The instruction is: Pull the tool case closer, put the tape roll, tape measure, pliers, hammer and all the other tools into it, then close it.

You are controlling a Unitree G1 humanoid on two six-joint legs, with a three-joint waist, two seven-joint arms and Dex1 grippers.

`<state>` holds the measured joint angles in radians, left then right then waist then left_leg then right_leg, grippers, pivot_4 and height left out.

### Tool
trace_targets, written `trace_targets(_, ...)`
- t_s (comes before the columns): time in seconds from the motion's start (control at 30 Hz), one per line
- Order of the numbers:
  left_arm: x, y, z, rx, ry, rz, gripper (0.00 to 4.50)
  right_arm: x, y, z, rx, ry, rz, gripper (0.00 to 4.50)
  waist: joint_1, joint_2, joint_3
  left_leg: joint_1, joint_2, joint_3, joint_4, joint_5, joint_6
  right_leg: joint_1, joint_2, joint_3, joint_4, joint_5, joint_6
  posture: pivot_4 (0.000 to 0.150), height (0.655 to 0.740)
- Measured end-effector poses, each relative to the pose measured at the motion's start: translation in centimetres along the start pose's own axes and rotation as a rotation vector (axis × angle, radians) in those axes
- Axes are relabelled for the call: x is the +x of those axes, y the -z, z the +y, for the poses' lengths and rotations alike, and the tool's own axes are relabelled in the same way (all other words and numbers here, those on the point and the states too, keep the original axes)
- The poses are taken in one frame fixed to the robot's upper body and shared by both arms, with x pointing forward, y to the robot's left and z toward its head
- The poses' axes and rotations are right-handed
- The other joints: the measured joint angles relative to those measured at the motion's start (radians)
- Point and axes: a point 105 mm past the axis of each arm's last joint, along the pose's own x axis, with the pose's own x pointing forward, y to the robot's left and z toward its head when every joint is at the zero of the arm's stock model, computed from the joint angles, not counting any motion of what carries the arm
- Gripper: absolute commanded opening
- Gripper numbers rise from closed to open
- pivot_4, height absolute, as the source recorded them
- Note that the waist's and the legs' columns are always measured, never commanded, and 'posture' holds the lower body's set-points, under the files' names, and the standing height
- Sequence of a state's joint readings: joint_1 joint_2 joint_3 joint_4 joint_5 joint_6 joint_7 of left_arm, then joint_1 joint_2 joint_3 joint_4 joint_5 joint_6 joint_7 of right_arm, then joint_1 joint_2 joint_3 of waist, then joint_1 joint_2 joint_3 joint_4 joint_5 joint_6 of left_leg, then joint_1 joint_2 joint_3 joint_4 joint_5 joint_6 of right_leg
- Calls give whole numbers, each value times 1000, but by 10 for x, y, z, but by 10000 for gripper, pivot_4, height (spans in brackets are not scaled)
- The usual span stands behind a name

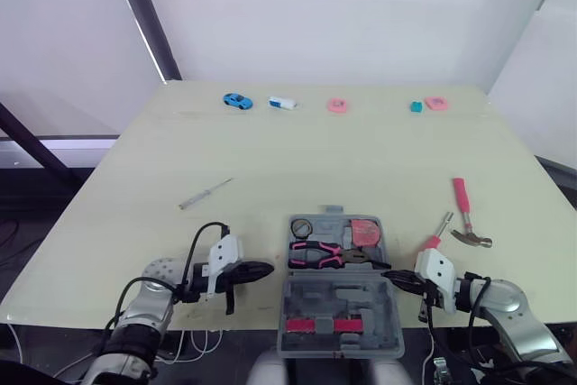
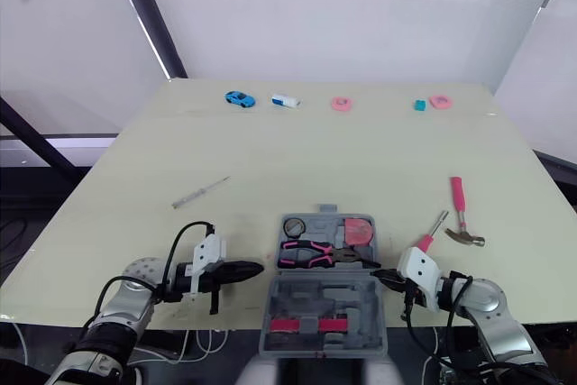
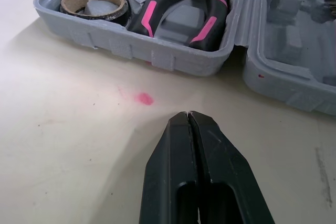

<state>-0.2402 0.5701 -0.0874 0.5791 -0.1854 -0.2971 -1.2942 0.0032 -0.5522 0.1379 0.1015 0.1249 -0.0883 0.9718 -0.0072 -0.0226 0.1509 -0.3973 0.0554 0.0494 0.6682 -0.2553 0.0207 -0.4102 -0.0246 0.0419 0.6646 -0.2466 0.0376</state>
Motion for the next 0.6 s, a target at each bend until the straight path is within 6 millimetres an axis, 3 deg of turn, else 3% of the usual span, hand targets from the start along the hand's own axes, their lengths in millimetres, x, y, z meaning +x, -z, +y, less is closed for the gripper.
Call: trace_targets(0.6,11,-4,-13,-39,150,6,883,5,1,-1,13,14,-5,205,-5,0,0,0,0,0,0,0,0,0,0,0,0,0,0,1500,7400)
